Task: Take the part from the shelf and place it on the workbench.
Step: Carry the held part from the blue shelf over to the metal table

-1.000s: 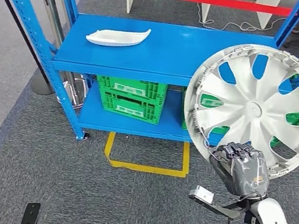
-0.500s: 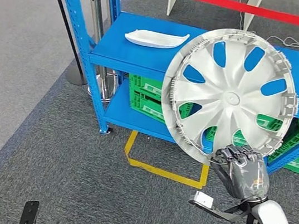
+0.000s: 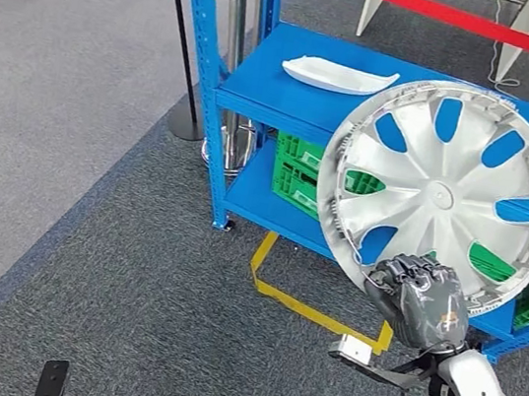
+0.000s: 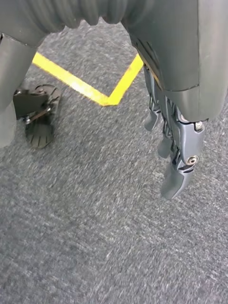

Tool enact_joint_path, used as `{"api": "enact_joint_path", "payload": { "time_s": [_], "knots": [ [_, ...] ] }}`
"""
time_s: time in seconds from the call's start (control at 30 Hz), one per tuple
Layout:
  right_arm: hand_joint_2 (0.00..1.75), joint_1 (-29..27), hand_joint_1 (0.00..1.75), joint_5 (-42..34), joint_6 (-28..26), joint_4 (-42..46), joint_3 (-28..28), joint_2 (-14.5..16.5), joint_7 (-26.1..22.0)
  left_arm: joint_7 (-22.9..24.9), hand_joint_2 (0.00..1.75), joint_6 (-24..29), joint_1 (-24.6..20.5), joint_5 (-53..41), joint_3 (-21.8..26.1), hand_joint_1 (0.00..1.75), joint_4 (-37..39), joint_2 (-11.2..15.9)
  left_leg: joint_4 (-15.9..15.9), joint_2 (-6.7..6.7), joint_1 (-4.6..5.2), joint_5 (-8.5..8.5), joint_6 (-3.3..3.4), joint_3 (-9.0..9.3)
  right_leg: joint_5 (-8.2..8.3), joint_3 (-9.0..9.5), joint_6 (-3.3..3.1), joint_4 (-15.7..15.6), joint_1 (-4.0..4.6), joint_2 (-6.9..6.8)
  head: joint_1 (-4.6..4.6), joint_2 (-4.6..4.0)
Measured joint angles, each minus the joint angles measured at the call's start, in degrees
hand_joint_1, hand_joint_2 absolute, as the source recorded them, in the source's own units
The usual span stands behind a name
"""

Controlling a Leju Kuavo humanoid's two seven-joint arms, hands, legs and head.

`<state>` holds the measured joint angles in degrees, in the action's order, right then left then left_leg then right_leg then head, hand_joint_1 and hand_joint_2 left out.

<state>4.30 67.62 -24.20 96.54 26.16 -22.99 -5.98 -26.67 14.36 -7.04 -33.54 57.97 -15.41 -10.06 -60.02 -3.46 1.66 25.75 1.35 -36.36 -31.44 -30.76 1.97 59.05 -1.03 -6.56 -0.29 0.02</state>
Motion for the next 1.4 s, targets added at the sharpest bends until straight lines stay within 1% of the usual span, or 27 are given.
{"api": "enact_joint_path", "payload": {
  "time_s": [0.03, 0.1, 0.13, 0.2, 0.27, 0.3, 0.33, 0.4, 0.47, 0.53, 0.57, 0.6, 0.63, 0.7, 0.77, 0.8, 0.87, 0.93, 1.0, 1.07, 1.1, 1.13, 1.2, 1.27, 1.3, 1.33, 1.4],
  "knots": [
    [1.75, -0.02, 1.75, 0.03, -0.04, 0.00, 0.17, 0.02, -0.16, -0.02, 1.75, 0.00, 0.14, -0.11, -0.08, 0.00, 0.00, 0.03, 0.48, 0.56, 0.00, 0.00, 0.29, 0.07, -0.03, 0.15, 0.27, -0.22, -0.04, -0.54, 0.01, 0.00],
    [1.75, 0.34, 1.75, 0.00, -0.11, -0.14, 0.60, 0.05, -0.63, -0.02, 1.75, 0.00, 0.57, -0.19, -0.21, 0.00, 0.00, 0.04, 1.45, 1.77, -0.27, -0.39, 0.78, 0.46, -1.00, -0.16, 0.60, 0.48, -0.21, 0.95, 0.07, 0.00],
    [1.75, 0.61, 1.75, -0.05, -0.14, -0.30, 0.80, 0.07, -0.84, -0.02, 1.75, -0.02, 0.69, -0.13, -0.23, 0.00, 0.00, 0.06, 1.92, 2.39, -0.46, -0.61, 1.07, 0.69, -2.19, -1.09, 0.67, 2.40, -0.30, 2.59, 0.19, 0.00],
    [1.75, 1.11, 1.75, -0.17, -0.18, -0.79, 1.22, 0.11, -1.21, 0.01, 1.75, -0.14, 0.81, 0.04, -0.24, 0.00, 0.00, 0.09, 2.15, 3.76, -0.62, -0.78, 1.39, 0.77, -5.28, -4.76, 0.68, 9.39, -0.35, 5.62, 0.34, 0.00],
    [1.75, 1.61, 1.75, -0.24, -0.16, -1.35, 1.69, 0.23, -1.59, 0.14, 1.75, -0.31, 1.09, 0.14, -0.24, 0.00, 0.01, 0.11, 2.10, 5.29, -0.61, -0.76, 1.45, 0.78, -6.43, -8.13, 0.84, 15.03, -0.29, 6.42, 0.40, 0.00],
    [1.75, 1.95, 1.75, -0.27, -0.15, -1.62, 2.00, 0.32, -1.78, 0.24, 1.75, -0.35, 1.29, 0.15, -0.23, 0.00, 0.01, 0.11, 2.01, 6.11, -0.65, -0.76, 1.44, 0.80, -5.42, -8.58, 0.92, 15.07, -0.30, 6.51, 0.40, 0.00],
    [1.75, 2.36, 1.75, -0.30, -0.14, -1.90, 2.33, 0.43, -1.93, 0.41, 1.75, -0.37, 1.47, 0.10, -0.22, 0.00, 0.01, 0.12, 1.85, 6.95, -0.72, -0.72, 1.38, 0.82, -3.39, -7.91, 1.01, 12.88, -0.38, 6.72, 0.41, 0.00],
    [1.75, 3.31, 1.75, -0.38, -0.13, -2.58, 3.00, 0.72, -2.15, 0.80, 1.75, -0.39, 1.69, -0.73, -0.33, 0.00, 0.01, 0.16, 1.20, 8.62, -0.80, -0.52, 1.00, 0.59, 0.68, -5.06, 1.20, 5.78, -0.82, 8.91, 0.40, 0.00],
    [1.75, 4.16, 1.75, -0.45, -0.12, -3.32, 3.52, 1.01, -2.21, 1.10, 1.75, -0.44, 1.80, -2.08, -0.81, 0.00, 0.01, 0.27, 0.45, 10.19, -0.91, -0.51, 0.39, -0.18, 1.64, -2.96, 0.99, 1.53, -1.12, 11.00, 0.36, 0.00],
    [1.75, 4.97, 1.75, -0.46, -0.13, -3.90, 3.97, 1.42, -2.22, 1.20, 1.75, -0.53, 2.10, -2.77, -1.32, 0.00, 0.02, 0.41, 0.27, 11.66, -1.17, -0.90, -0.27, -0.88, 1.31, -2.42, 0.37, 0.96, -0.99, 10.52, 0.35, 0.00],
    [1.75, 5.43, 1.75, -0.46, -0.13, -4.14, 4.21, 1.74, -2.22, 1.22, 1.75, -0.62, 2.28, -2.89, -1.46, 0.00, 0.03, 0.52, 0.17, 11.52, -1.18, -0.93, -0.61, -1.06, 1.47, -2.35, 0.02, 0.88, -0.95, 9.84, 0.35, 0.00],
    [1.75, 5.88, 1.75, -0.48, -0.13, -4.33, 4.41, 2.04, -2.20, 1.22, 1.75, -0.72, 2.34, -2.94, -1.57, 0.00, 0.05, 0.61, -0.41, 10.48, -1.11, -0.57, -0.97, -1.39, 1.58, -2.18, -0.38, 0.76, -0.95, 9.13, 0.13, 0.00],
    [1.75, 6.26, 1.75, -0.51, -0.14, -4.50, 4.56, 2.28, -2.15, 1.21, 1.75, -0.85, 2.25, -2.98, -1.68, 0.00, 0.07, 0.69, -1.94, 8.84, -1.03, 0.35, -1.31, -2.10, 1.65, -2.00, -0.76, 0.59, -0.97, 8.31, -0.10, 0.00],
    [1.75, 6.77, 1.75, -0.56, -0.15, -4.79, 4.77, 2.49, -2.07, 1.19, 1.75, -1.15, 1.85, -3.11, -1.94, 0.00, 0.09, 0.73, -8.11, 5.28, -1.21, 3.41, -1.94, -4.96, 1.53, -1.72, -1.31, 0.47, -0.76, 6.57, -0.55, 0.00],
    [1.75, 7.14, 1.75, -0.56, -0.15, -5.09, 4.99, 2.66, -2.04, 1.19, 1.75, -1.37, 1.67, -3.27, -2.15, 0.00, 0.09, 0.73, -14.31, 4.09, -1.69, 5.48, -2.29, -7.80, 1.32, -1.54, -1.53, 0.47, -0.58, 4.87, -0.59, 0.00],
    [1.75, 7.29, 1.75, -0.56, -0.15, -5.21, 5.14, 2.76, -2.04, 1.20, 1.75, -1.42, 1.70, -3.32, -2.23, 0.00, 0.09, 0.74, -15.06, 3.91, -1.84, 5.18, -2.35, -8.09, 1.21, -1.42, -1.54, 0.48, -0.56, 4.11, -0.60, 0.00],
    [1.75, 7.56, 1.75, -0.56, -0.15, -5.34, 5.37, 2.98, -2.04, 1.21, 1.75, -1.42, 1.75, -3.37, -2.31, 0.00, 0.09, 0.81, -10.26, 3.17, -1.89, 1.92, -2.13, -5.61, 0.91, -1.04, -1.37, 0.47, -0.55, 2.80, -0.61, 0.00],
    [1.75, 7.71, 1.75, -0.58, -0.16, -5.38, 5.46, 3.11, -2.02, 1.32, 1.75, -1.40, 1.61, -3.58, -2.48, 0.00, 0.09, 0.92, -3.20, 0.57, -1.20, -0.55, -1.48, -2.03, 0.52, -0.66, -0.89, 0.39, -0.42, 1.63, -0.63, 0.00],
    [1.75, 7.73, 1.75, -0.60, -0.20, -5.47, 5.57, 3.16, -1.98, 1.90, 1.75, -1.33, 1.47, -4.12, -2.75, 0.00, 0.09, 1.03, -0.12, -0.99, -0.38, -0.63, -0.82, -0.72, 0.23, -0.44, -0.23, 0.20, -0.17, 0.41, -0.61, 0.00],
    [1.75, 7.70, 1.75, -0.60, -0.23, -5.54, 5.76, 3.16, -1.97, 2.56, 1.75, -1.27, 1.57, -4.57, -3.01, 0.00, 0.09, 1.20, 0.58, 0.14, -0.30, -0.68, -0.20, -0.69, -0.03, -0.23, 0.40, -0.16, -0.18, -0.70, -0.62, 0.01],
    [1.75, 7.67, 1.75, -0.60, -0.25, -5.56, 5.84, 3.17, -1.98, 2.74, 1.75, -1.25, 1.66, -4.67, -3.11, 0.00, 0.09, 1.25, 0.99, 0.85, -0.43, -0.80, 0.12, -0.47, -0.45, -0.23, 0.61, 0.01, -0.31, -0.03, -0.59, 0.00],
    [1.75, 7.64, 1.75, -0.58, -0.31, -5.57, 5.86, 3.17, -1.96, 2.90, 1.75, -1.22, 1.68, -4.79, -3.20, 0.00, 0.09, 1.28, 1.39, 1.54, -0.59, -0.96, 0.48, -0.21, -1.33, -0.72, 0.73, 1.18, -0.41, 1.37, -0.51, 0.00],
    [1.75, 7.36, 1.75, -0.45, -0.44, -5.60, 5.80, 3.04, -1.76, 3.13, 1.75, -1.11, 1.49, -5.09, -3.37, 0.00, 0.09, 1.34, 1.76, 2.96, -0.77, -1.06, 1.05, 0.14, -4.28, -3.69, 0.72, 7.24, -0.48, 5.05, -0.17, -0.01],
    [1.75, 6.67, 1.75, -0.17, -0.57, -5.54, 5.69, 2.75, -1.45, 3.27, 1.75, -1.03, 1.33, -5.44, -3.56, 0.00, 0.09, 1.40, 1.72, 4.57, -0.77, -0.99, 1.33, 0.20, -6.42, -7.98, 0.76, 14.43, -0.35, 6.41, -0.02, 0.00],
    [1.75, 6.20, 1.75, -0.06, -0.62, -5.43, 5.58, 2.55, -1.33, 3.31, 1.75, -1.03, 1.34, -5.62, -3.66, 0.00, 0.09, 1.39, 1.70, 5.45, -0.77, -0.96, 1.36, 0.26, -6.02, -9.26, 0.79, 15.78, -0.32, 6.56, -0.03, 0.00],
    [1.75, 5.68, 1.75, 0.03, -0.66, -5.21, 5.46, 2.29, -1.26, 3.33, 1.75, -1.06, 1.35, -5.78, -3.77, 0.00, 0.10, 1.34, 1.64, 6.36, -0.81, -0.90, 1.35, 0.36, -4.46, -9.47, 0.83, 14.91, -0.31, 6.64, -0.03, 0.00],
    [1.75, 4.70, 1.75, 0.08, -0.65, -4.56, 5.23, 1.67, -1.20, 3.33, 1.75, -1.08, 1.24, -6.12, -4.05, 0.00, 0.11, 1.25, 1.32, 8.15, -0.99, -0.64, 1.12, 0.48, 0.33, -7.32, 0.88, 8.22, -0.57, 8.01, 0.00, 0.00]
  ]
}}
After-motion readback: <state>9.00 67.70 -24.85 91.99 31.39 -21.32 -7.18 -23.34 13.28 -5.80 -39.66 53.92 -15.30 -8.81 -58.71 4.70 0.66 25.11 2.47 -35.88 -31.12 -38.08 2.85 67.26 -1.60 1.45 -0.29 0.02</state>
